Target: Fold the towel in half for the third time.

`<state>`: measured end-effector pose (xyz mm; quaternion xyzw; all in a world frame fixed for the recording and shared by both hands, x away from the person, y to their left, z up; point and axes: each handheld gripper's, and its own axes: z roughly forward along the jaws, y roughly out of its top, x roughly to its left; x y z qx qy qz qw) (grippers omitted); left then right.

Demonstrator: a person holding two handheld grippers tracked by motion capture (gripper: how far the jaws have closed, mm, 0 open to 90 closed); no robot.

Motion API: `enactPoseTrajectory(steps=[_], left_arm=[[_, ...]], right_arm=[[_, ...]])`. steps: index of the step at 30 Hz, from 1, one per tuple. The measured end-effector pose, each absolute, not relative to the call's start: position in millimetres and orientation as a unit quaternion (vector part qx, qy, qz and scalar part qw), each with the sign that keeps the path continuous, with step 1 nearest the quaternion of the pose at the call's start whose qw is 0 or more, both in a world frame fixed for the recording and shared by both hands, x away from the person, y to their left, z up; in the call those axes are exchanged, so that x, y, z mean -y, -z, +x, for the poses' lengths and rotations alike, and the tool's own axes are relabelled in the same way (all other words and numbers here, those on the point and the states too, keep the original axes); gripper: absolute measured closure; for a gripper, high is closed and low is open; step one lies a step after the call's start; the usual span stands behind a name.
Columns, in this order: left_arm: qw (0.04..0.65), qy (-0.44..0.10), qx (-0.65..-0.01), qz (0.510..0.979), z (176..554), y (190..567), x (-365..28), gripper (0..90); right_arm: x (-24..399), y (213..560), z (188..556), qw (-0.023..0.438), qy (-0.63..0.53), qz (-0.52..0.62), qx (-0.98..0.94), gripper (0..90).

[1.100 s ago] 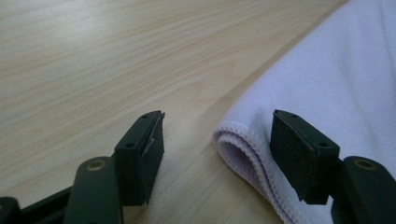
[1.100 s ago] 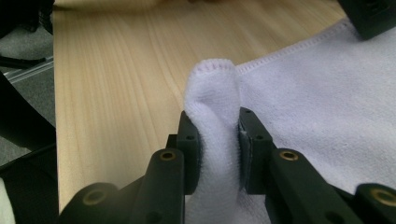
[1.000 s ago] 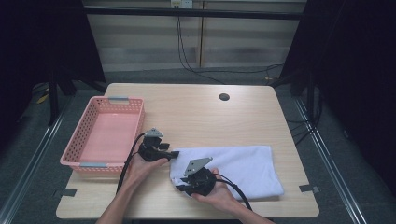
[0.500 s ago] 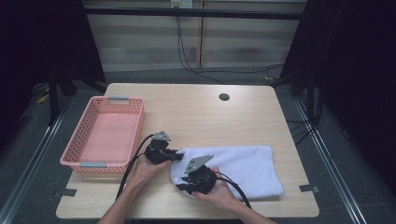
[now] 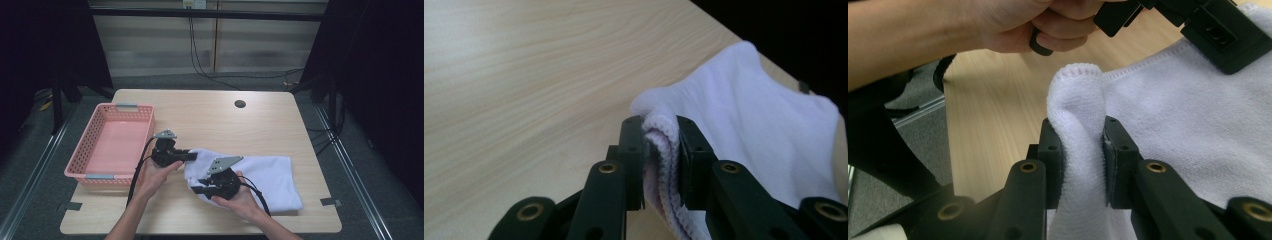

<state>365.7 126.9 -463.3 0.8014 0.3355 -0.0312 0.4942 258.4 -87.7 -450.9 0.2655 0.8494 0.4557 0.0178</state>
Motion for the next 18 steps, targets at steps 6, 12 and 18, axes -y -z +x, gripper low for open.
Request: enactPoseTrajectory(steps=[6, 12, 18], left_arm=[[0.491, 0.02, -0.333, 0.805, 370.4, 441.3, -131.8, 76.5], [0.503, 0.008, -0.333, 0.797, 371.3, 417.6, -143.5, 76.5], [0.497, -0.009, -0.336, 0.8, 373.1, 395.7, -155.5, 76.6]], right_arm=[[93.3, 428.1, 263.1, 0.022, -0.482, 0.266, -0.835, 74.6], [83.3, 411.0, 266.1, 0.03, -0.495, 0.254, -0.83, 74.6], [69.7, 397.4, 270.2, 0.033, -0.509, 0.245, -0.824, 74.6]])
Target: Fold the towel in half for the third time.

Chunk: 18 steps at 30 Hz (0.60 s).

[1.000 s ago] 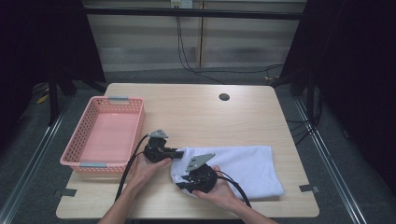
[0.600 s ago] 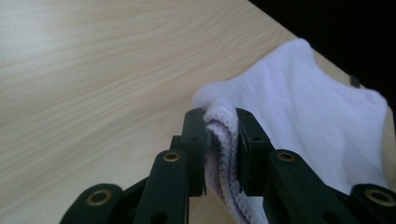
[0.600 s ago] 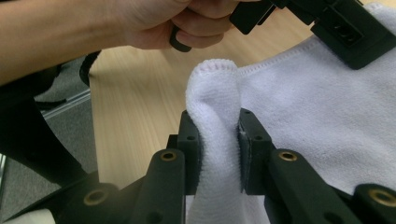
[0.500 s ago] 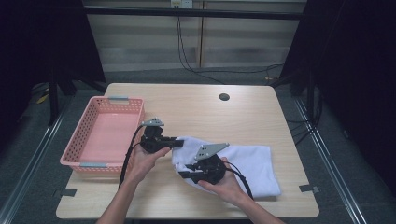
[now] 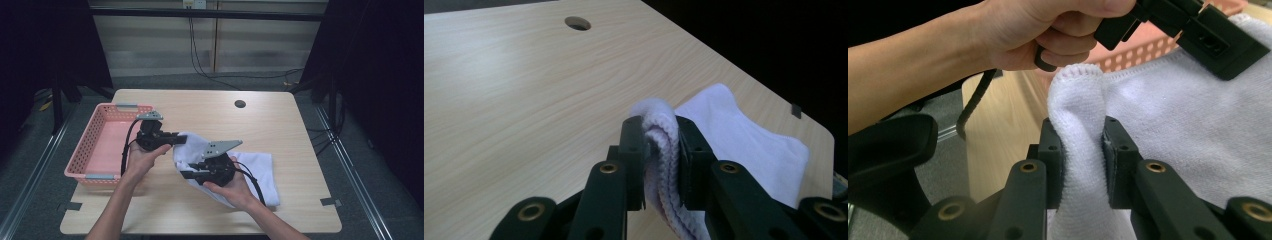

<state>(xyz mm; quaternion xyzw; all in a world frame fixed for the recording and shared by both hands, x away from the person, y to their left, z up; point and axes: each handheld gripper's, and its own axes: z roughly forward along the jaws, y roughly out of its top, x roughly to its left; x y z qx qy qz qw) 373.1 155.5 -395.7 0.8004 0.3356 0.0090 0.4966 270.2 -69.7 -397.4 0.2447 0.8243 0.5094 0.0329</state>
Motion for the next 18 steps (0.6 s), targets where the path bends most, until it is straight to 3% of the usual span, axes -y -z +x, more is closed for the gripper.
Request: enactPoseTrajectory(steps=[3, 9, 18], left_arm=[[0.485, -0.047, -0.329, 0.809, 364.9, 385.8, -160.1, 76.6], [0.49, -0.046, -0.331, 0.805, 363.0, 373.7, -164.6, 76.6], [0.504, -0.019, -0.327, 0.799, 372.5, 400.8, -106.3, 75.9]], right_arm=[[63.6, 390.4, 271.2, 0.032, -0.517, 0.238, -0.822, 74.7], [58.2, 381.7, 265.6, 0.034, -0.54, 0.231, -0.808, 74.8], [101.5, 399.5, 257.3, 0.061, -0.54, 0.281, -0.791, 73.9]])
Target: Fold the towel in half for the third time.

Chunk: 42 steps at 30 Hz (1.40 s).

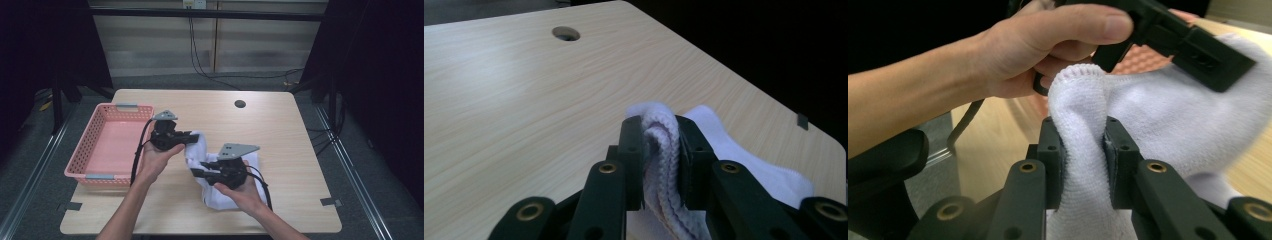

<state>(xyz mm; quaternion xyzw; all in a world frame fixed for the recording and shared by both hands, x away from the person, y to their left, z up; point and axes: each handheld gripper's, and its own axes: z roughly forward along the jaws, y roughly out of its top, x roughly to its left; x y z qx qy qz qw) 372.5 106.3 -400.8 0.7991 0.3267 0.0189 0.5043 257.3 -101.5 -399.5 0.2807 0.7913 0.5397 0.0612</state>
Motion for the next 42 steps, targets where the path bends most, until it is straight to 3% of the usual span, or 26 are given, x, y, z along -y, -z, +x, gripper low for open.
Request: enactPoseTrajectory(steps=[7, 17, 22, 26, 31, 33, 38, 42], left_arm=[[0.494, -0.013, -0.293, 0.819, 370.7, 406.8, -49.5, 74.8], [0.461, 0.015, -0.29, 0.838, 377.7, 450.1, 13.5, 73.0], [0.456, 0.028, -0.298, 0.838, 378.5, 461.6, 31.3, 66.4], [0.482, 0.028, -0.292, 0.825, 371.4, 442.6, 22.7, 47.7], [0.486, 0.009, -0.288, 0.825, 362.7, 422.8, -11.5, 43.5], [0.486, 0.006, -0.289, 0.825, 354.7, 424.3, -26.4, 46.4], [0.471, 0.024, -0.275, 0.838, 329.5, 441.7, -54.2, 64.9], [0.45, 0.043, -0.251, 0.856, 300.1, 455.1, -61.1, 65.5]], right_arm=[[152.1, 411.3, 240.8, 0.075, -0.546, 0.319, -0.771, 72.4], [207.7, 457.0, 228.6, 0.092, -0.482, 0.386, -0.781, 70.0], [224.7, 472.0, 222.4, 0.105, -0.443, 0.406, -0.793, 63.1], [237.8, 469.7, 218.1, 0.102, -0.442, 0.418, -0.787, 45.0], [247.4, 458.7, 227.1, 0.109, -0.455, 0.425, -0.775, 32.3], [247.0, 452.8, 231.3, 0.12, -0.455, 0.432, -0.769, 29.0], [243.5, 440.9, 252.9, 0.139, -0.445, 0.436, -0.77, 25.6], [243.6, 442.5, 287.3, 0.153, -0.429, 0.452, -0.767, 23.4]])
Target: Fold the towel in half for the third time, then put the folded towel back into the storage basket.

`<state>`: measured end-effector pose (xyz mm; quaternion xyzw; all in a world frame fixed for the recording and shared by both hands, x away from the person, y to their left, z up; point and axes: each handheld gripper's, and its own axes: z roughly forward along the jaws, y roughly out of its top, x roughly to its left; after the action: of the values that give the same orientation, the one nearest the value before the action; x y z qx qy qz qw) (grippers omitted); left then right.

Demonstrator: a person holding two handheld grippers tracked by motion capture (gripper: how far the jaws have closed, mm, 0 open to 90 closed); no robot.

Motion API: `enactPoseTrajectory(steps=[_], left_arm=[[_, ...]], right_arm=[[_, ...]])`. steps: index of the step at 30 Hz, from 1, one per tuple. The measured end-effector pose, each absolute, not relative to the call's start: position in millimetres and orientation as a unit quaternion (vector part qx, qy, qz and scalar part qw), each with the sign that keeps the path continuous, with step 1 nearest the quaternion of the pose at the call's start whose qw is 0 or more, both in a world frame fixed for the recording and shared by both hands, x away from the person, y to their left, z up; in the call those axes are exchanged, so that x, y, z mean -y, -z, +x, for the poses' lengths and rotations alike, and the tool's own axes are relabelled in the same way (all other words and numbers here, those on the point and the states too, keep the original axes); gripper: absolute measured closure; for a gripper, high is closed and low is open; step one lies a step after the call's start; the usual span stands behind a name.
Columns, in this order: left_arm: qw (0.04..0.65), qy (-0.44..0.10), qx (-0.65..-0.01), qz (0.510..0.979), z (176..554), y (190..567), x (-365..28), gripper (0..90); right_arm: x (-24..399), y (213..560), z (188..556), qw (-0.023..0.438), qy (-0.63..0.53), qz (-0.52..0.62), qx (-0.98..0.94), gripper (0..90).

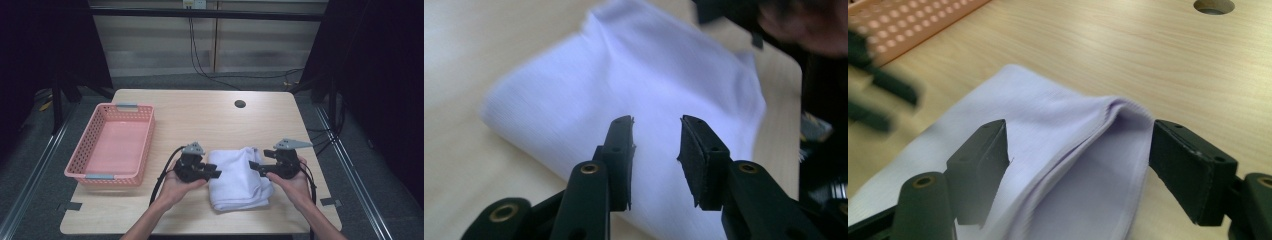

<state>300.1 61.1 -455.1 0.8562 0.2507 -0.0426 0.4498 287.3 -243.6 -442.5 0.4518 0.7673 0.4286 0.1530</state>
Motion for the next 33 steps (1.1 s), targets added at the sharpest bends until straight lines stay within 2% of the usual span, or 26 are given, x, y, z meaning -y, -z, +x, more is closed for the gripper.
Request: enactPoseTrajectory(steps=[3, 6, 7, 9, 11, 13, 17, 18, 20, 21, 23, 27, 33], left_arm=[[0.443, 0.065, -0.228, 0.865, 277.6, 465.2, -56.6, 60.7], [0.412, 0.051, -0.198, 0.888, 258.2, 472.6, -50.5, 54.0], [0.41, 0.042, -0.196, 0.89, 254.2, 474.5, -50.0, 51.8], [0.397, 0.024, -0.19, 0.897, 249.2, 478.9, -51.0, 50.5], [0.404, 0.026, -0.199, 0.893, 246.8, 482.2, -52.3, 48.8], [0.398, 0.013, -0.182, 0.899, 245.1, 484.3, -51.8, 46.9], [0.399, 0.008, -0.176, 0.9, 248.3, 488.0, -51.6, 48.4], [0.402, 0.017, -0.186, 0.896, 248.8, 487.0, -53.5, 49.8], [0.407, 0.026, -0.195, 0.892, 247.4, 485.6, -57.3, 44.2], [0.409, 0.009, -0.199, 0.89, 244.7, 484.0, -59.9, 44.1], [0.408, 0.022, -0.209, 0.889, 244.1, 482.2, -67.0, 38.4], [0.399, 0.045, -0.234, 0.885, 246.4, 489.1, -75.0, 33.1], [0.389, 0.034, -0.231, 0.891, 243.2, 493.3, -61.4, 28.0]], right_arm=[[240.0, 451.4, 313.1, 0.145, -0.412, 0.456, -0.776, 22.8], [236.1, 464.1, 331.8, 0.151, -0.395, 0.455, -0.784, 27.8], [236.9, 467.3, 334.9, 0.143, -0.397, 0.46, -0.781, 34.7], [240.0, 477.1, 339.5, 0.162, -0.377, 0.466, -0.784, 55.4], [244.8, 485.4, 342.0, 0.145, -0.374, 0.469, -0.787, 62.1], [247.3, 490.1, 342.4, 0.139, -0.374, 0.462, -0.792, 63.2], [248.0, 491.9, 341.3, 0.141, -0.358, 0.455, -0.803, 58.1], [249.1, 493.8, 340.6, 0.14, -0.361, 0.455, -0.802, 54.6], [252.9, 496.3, 341.1, 0.153, -0.359, 0.45, -0.803, 41.0], [254.7, 496.8, 342.0, 0.152, -0.358, 0.451, -0.803, 39.9], [258.8, 497.2, 344.6, 0.145, -0.361, 0.453, -0.802, 31.9], [261.4, 497.5, 350.4, 0.12, -0.385, 0.458, -0.792, 25.9], [250.4, 498.8, 352.8, 0.093, -0.39, 0.441, -0.803, 19.5]])
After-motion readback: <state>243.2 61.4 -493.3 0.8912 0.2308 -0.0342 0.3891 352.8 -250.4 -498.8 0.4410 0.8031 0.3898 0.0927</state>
